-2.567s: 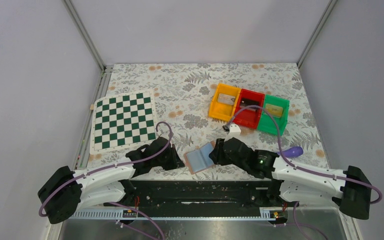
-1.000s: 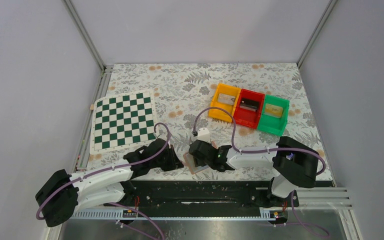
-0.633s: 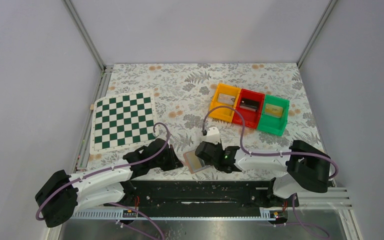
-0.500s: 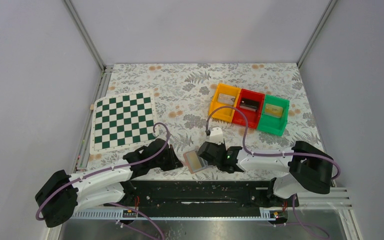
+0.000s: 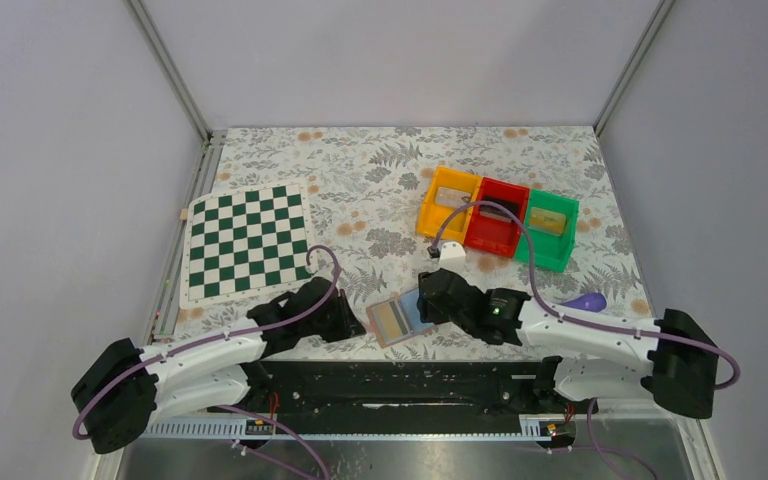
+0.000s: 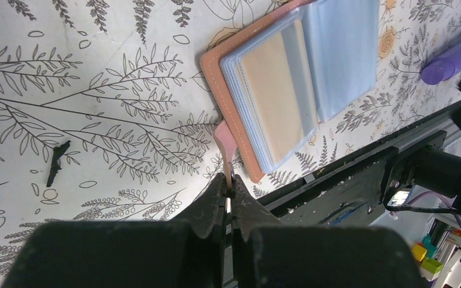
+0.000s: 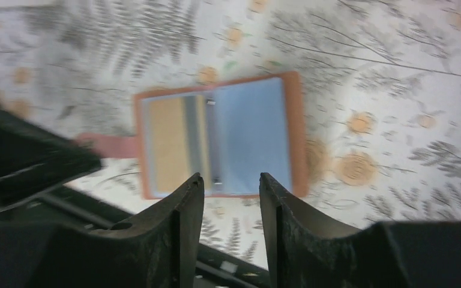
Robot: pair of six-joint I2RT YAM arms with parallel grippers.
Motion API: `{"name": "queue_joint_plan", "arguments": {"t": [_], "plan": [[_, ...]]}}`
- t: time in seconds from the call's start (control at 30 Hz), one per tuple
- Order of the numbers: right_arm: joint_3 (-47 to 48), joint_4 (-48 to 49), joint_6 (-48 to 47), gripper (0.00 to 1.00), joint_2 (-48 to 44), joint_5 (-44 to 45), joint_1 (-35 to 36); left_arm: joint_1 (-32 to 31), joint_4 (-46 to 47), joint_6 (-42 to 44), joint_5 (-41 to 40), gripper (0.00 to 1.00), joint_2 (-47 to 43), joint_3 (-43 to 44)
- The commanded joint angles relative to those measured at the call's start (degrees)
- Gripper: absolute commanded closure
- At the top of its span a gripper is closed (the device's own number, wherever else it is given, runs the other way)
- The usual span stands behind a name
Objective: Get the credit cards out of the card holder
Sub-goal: Open the card holder at the center of the board.
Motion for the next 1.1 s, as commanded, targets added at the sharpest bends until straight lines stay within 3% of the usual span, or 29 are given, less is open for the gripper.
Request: {"name": "queue_joint_plan", "arguments": {"t": [0.0,0.3,0.53,0.83,0.9,1.0,1.07], "plan": [[-1.5,12.9,-2.9,0.55,-3.2,-12.1,-0.1,0.3,0.6,0.0,-2.1,1.00,0.5,1.0],[-0.9,16.4,-2.9,0.68,7.1,-13.2,-0.3,3.3,-9.0,0.7,-8.1,0.96,0.5,3.5],[-3.1,21.0,-2.8,0.69,9.8,-16.0,-1.2,5.0,-12.9,1.9,-6.8,0.71,-0.1,7.6],[-4.8,25.3,-1.8,0.72,9.8,-18.3,-1.3,5.1,-5.2,2.5,0.7,0.73,-0.5,8.2],[-4.3,25.5,-1.4,0.68,10.6,-18.5,-1.3,5.1,-4.6,2.4,0.6,0.75,1.4,8.3],[-2.5,24.8,-1.6,0.53,12.6,-18.6,-1.2,5.1,-3.0,1.9,0.3,0.77,3.8,7.4],[-0.6,23.0,-1.6,0.50,15.0,-17.7,-1.1,5.2,-2.4,1.0,0.3,0.79,5.1,6.6]]}}
